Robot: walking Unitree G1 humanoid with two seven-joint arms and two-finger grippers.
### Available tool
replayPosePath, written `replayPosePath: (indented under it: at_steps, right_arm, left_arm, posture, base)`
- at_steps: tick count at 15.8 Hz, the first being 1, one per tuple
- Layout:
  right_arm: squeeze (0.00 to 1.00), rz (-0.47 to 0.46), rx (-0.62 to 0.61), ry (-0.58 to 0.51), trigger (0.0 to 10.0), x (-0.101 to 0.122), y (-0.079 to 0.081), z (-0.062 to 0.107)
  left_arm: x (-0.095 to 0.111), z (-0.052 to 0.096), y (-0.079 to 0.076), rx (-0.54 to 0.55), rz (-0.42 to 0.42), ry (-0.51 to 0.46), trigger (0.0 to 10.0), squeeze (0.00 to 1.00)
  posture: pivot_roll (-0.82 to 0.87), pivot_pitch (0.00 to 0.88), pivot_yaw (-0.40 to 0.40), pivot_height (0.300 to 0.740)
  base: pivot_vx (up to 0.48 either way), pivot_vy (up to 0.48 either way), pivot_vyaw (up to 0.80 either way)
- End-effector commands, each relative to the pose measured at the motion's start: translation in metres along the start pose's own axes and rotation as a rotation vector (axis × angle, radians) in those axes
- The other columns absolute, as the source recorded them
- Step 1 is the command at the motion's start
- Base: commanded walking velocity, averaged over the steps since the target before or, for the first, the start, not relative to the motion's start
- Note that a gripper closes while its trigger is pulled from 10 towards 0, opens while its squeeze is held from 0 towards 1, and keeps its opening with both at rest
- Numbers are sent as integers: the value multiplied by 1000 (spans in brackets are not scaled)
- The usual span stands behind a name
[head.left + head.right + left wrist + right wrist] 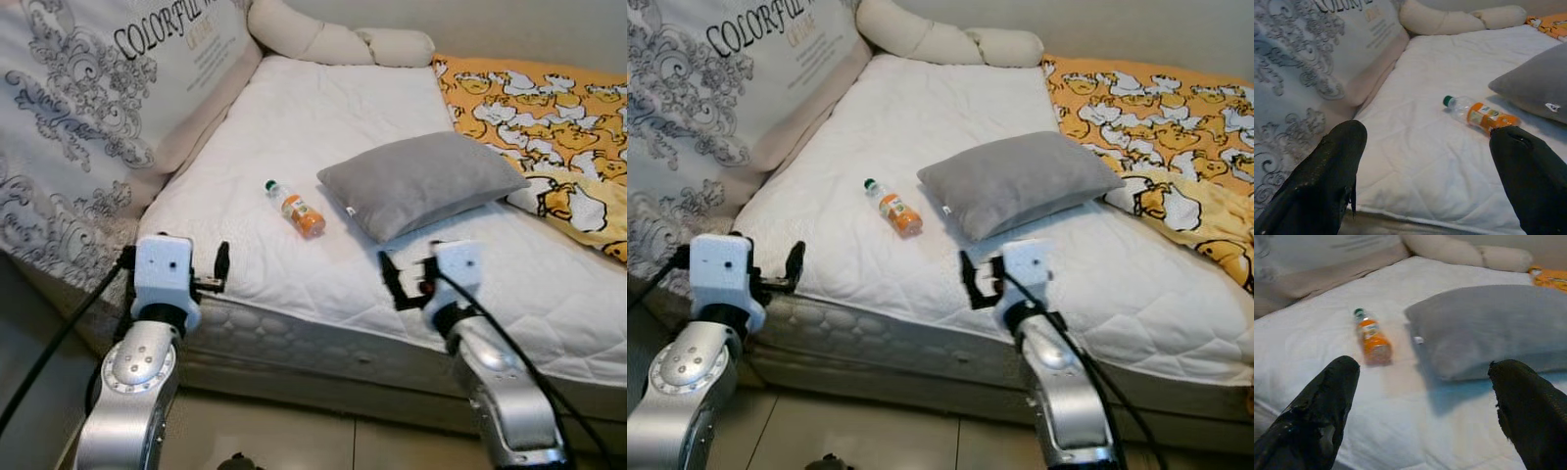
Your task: Clean up the room
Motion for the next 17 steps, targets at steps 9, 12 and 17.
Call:
replayPosePath:
  at_steps: [9,12,17]
  right_arm:
    - [1000,-10,-50,-6,10000,2,-6,-3]
    - [1000,14,-30,-7,10000,3,-6,-4]
    - [1000,15,-45,6,10000,-1,-7,-3]
  left_arm:
    - [2,-6,-2,-32,-11,-8,10000,0]
    - [2,-6,-7,-42,-7,-12,10000,0]
    - [1,-3,-6,-40,-12,-12,10000,0]
  posture:
    - [67,0,-2,740]
    - [71,0,-12,740]
    - [79,0,-20,740]
  base:
    - [347,0,178]
    - [349,0,0]
    - [347,0,320]
Point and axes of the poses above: a point about 5 cm out from each wrist's last joint towards the gripper, its own z axis pointing back from the gripper into the wrist, its own x axis along the axis of the wrist's last joint, y = z × x, the point moved 1 cm from there along -z, pointing out of the wrist towards the gripper, and after that the axes turned 9 degrees about -z, right-handed, at the moved point
